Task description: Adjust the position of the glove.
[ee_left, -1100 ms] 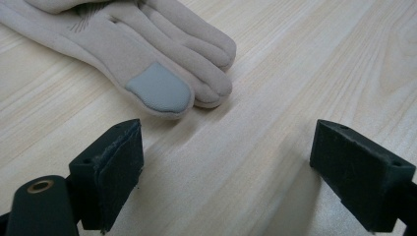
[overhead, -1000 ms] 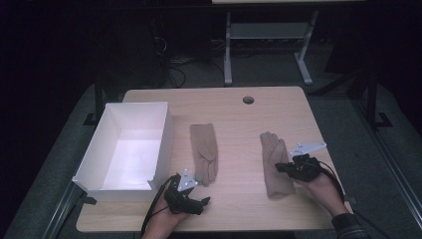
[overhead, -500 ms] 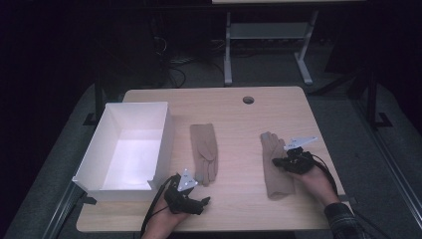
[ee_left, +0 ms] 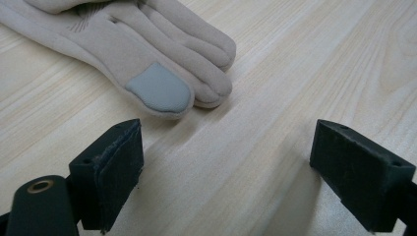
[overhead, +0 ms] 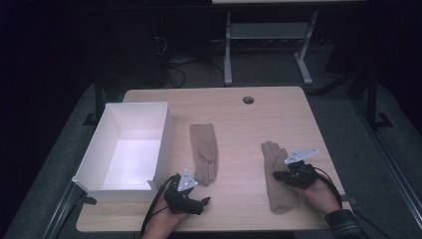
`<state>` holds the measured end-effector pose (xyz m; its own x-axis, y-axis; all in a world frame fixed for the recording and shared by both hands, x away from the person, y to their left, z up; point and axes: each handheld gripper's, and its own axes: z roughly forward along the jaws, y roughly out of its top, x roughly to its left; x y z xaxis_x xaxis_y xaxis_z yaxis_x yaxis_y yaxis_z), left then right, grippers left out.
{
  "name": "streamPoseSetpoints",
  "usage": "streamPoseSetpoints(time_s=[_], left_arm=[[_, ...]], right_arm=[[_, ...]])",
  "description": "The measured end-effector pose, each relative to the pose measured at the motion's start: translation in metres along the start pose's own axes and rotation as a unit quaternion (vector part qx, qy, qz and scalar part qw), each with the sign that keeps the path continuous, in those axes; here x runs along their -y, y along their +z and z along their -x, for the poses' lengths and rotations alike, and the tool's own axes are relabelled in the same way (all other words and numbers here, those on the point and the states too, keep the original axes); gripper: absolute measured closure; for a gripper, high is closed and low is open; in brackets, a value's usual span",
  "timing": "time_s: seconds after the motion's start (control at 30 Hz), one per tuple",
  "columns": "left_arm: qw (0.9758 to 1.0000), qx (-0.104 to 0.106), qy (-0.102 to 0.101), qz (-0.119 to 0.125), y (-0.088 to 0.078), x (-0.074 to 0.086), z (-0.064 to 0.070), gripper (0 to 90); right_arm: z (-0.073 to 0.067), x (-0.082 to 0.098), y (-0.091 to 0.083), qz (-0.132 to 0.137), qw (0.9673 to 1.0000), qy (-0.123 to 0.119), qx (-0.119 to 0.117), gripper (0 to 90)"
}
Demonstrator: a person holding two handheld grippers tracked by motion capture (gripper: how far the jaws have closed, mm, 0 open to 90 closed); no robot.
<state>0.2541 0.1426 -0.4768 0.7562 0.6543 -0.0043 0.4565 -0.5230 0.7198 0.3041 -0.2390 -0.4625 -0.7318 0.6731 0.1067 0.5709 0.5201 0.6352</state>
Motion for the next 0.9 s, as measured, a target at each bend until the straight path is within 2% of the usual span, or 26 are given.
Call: streamPoseSetpoints(time_s=[0.17, 0.3, 0.4, 0.43, 0.47, 0.53, 0.57, 0.6, 0.63, 0.73, 0.77, 0.83, 0.9], left_arm=[[1.0, 0.0, 0.0, 0.0, 0.0, 0.0, 0.0, 12.2], [1.0, 0.0, 0.0, 0.0, 0.0, 0.0, 0.0, 12.2], [1.0, 0.0, 0.0, 0.0, 0.0, 0.0, 0.0, 12.2], [1.0, 0.0, 0.0, 0.0, 0.0, 0.0, 0.0, 12.2], [1.0, 0.0, 0.0, 0.0, 0.0, 0.0, 0.0, 12.2], [1.0, 0.0, 0.0, 0.0, 0.0, 0.0, 0.0, 12.2], [1.0, 0.0, 0.0, 0.0, 0.0, 0.0, 0.0, 12.2], [1.0, 0.0, 0.0, 0.0, 0.0, 0.0, 0.0, 12.2], [1.0, 0.0, 0.0, 0.0, 0.0, 0.0, 0.0, 12.2], [1.0, 0.0, 0.001, 0.0, 0.0, 0.0, 0.0, 12.2], [1.0, 0.0, 0.001, 0.0, 0.0, 0.0, 0.0, 12.2], [1.0, 0.0, 0.001, 0.001, 0.001, 0.0, 0.0, 12.2], [1.0, -0.002, 0.0, 0.001, 0.001, -0.001, 0.001, 12.2]], right_arm=[[-0.011, 0.006, -0.004, -0.005, 0.9999, -0.011, -0.003, 90.0], [-0.01, 0.005, -0.005, -0.004, 0.9999, -0.011, -0.01, 87.9], [-0.008, 0.005, -0.009, 0.011, 0.9999, -0.011, -0.008, 84.8], [-0.005, 0.004, -0.012, 0.017, 0.9998, -0.009, -0.002, 83.0], [0.0, 0.005, -0.018, 0.038, 0.9992, -0.001, 0.009, 77.6], [0.007, 0.007, -0.023, 0.052, 0.9983, 0.007, 0.023, 70.0], [0.007, 0.007, -0.023, 0.052, 0.9983, 0.007, 0.023, 70.0], [0.014, 0.01, -0.028, 0.066, 0.9967, 0.015, 0.045, 62.7], [0.019, 0.012, -0.03, 0.073, 0.9955, 0.023, 0.055, 57.0], [0.031, 0.019, -0.033, 0.079, 0.9918, 0.043, 0.091, 40.1], [0.031, 0.019, -0.033, 0.079, 0.9918, 0.043, 0.091, 40.1], [0.042, 0.024, -0.033, 0.084, 0.9885, 0.063, 0.108, 30.9], [0.048, 0.027, -0.032, 0.081, 0.9864, 0.076, 0.122, 28.8]])
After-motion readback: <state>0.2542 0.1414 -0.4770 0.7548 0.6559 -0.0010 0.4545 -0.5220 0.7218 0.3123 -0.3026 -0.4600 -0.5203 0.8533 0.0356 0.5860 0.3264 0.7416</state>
